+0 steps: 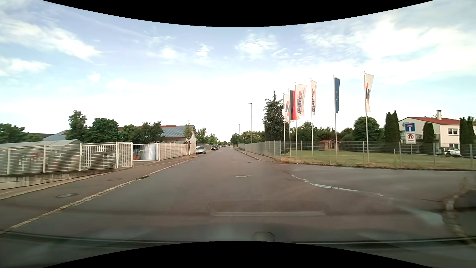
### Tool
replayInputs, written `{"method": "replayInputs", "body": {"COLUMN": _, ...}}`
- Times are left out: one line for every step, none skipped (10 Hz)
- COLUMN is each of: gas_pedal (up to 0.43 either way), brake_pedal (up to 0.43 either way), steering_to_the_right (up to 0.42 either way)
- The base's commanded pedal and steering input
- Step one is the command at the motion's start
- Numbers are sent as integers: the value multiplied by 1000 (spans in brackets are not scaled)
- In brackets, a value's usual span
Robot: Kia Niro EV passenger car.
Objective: Follow the waypoints while adhering to traffic rules and regulations
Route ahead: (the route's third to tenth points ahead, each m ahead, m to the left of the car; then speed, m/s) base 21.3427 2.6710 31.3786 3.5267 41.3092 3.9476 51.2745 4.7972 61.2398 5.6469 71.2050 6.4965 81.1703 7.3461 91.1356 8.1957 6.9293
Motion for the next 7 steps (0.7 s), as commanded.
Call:
{"method": "replayInputs", "body": {"gas_pedal": 0, "brake_pedal": 122, "steering_to_the_right": 2}}
{"method": "replayInputs", "body": {"gas_pedal": 0, "brake_pedal": 128, "steering_to_the_right": 2}}
{"method": "replayInputs", "body": {"gas_pedal": 0, "brake_pedal": 134, "steering_to_the_right": 1}}
{"method": "replayInputs", "body": {"gas_pedal": 0, "brake_pedal": 134, "steering_to_the_right": -5}}
{"method": "replayInputs", "body": {"gas_pedal": 0, "brake_pedal": 134, "steering_to_the_right": -9}}
{"method": "replayInputs", "body": {"gas_pedal": 0, "brake_pedal": 134, "steering_to_the_right": -10}}
{"method": "replayInputs", "body": {"gas_pedal": 0, "brake_pedal": 134, "steering_to_the_right": -11}}
